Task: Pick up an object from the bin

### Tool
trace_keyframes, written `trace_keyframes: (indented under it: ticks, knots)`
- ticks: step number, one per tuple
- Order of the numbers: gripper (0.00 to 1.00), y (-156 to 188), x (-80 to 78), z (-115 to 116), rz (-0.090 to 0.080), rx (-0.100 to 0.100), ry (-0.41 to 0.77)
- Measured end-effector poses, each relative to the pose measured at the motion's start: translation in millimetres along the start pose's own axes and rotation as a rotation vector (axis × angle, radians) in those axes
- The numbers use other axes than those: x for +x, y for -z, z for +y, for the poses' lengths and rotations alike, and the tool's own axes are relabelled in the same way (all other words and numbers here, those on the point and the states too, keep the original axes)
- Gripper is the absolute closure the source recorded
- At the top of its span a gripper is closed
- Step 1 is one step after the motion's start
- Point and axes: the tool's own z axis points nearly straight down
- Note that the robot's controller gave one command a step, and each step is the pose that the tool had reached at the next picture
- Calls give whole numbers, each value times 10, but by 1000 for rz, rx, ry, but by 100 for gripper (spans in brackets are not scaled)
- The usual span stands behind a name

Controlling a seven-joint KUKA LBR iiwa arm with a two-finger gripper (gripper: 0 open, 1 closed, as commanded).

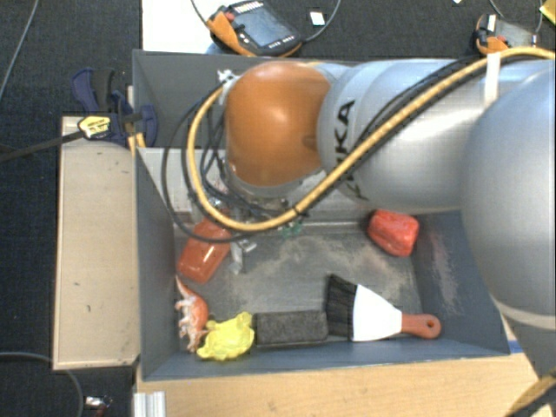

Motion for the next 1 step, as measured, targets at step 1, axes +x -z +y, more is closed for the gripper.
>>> trace_keyframes:
  ticks: [1]
  knots:
    - [0,-598,-87,-91,2,-2,-68]
